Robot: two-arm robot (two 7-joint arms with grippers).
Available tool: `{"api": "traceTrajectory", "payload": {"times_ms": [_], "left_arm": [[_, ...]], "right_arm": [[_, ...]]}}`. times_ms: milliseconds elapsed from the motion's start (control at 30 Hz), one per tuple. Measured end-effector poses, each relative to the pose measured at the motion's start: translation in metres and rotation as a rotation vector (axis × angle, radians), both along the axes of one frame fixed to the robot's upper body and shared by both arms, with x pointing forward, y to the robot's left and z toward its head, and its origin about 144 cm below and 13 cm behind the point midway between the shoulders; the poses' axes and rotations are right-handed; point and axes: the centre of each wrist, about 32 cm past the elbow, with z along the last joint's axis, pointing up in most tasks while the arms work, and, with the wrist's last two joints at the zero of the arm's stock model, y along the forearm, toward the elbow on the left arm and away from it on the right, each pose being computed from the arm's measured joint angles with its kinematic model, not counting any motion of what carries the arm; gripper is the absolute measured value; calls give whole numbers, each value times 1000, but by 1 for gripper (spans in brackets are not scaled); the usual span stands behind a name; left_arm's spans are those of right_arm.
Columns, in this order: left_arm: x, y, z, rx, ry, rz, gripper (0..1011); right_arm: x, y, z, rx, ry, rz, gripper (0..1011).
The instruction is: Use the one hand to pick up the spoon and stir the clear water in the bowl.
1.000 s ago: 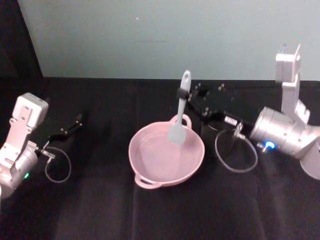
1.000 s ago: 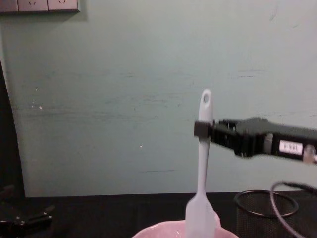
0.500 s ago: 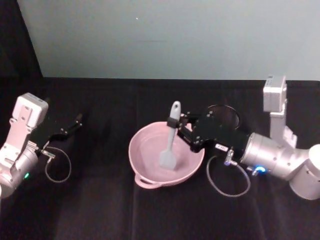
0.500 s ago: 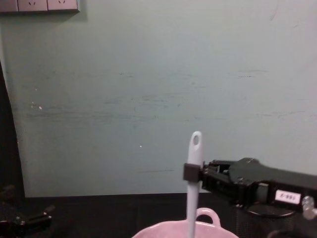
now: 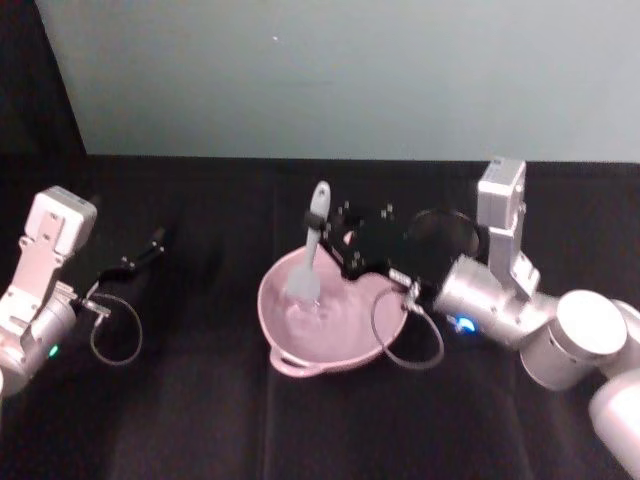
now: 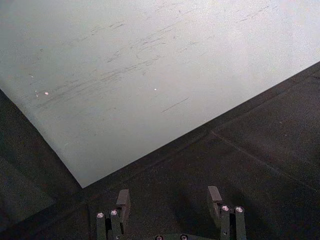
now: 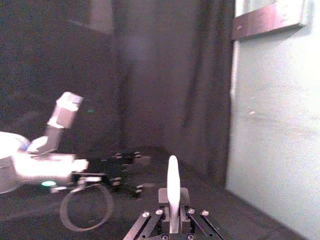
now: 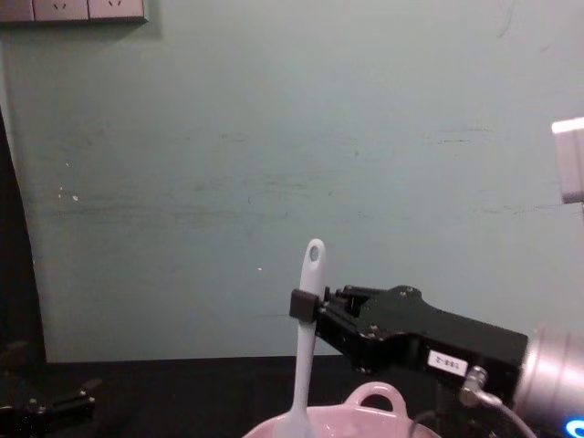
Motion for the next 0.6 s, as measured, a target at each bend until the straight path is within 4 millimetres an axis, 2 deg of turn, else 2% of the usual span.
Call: {"api": "traceTrajectory", "payload": {"times_ms": [133,333,533,600], "left_arm": [[0,0,0,0,0,0,1011],[0,0,0,0,0,0,1011],[0,0,0,0,0,0,1011],[0,0,0,0,0,0,1011]], "right_arm": [[8,0,-2,-18,-40,-73,111],[11,-13,1,-56,-76,-141,112],[-2,-28,7,-70,-96,-138,112],[-12,-32,9,-71,-71,-105,112]]}}
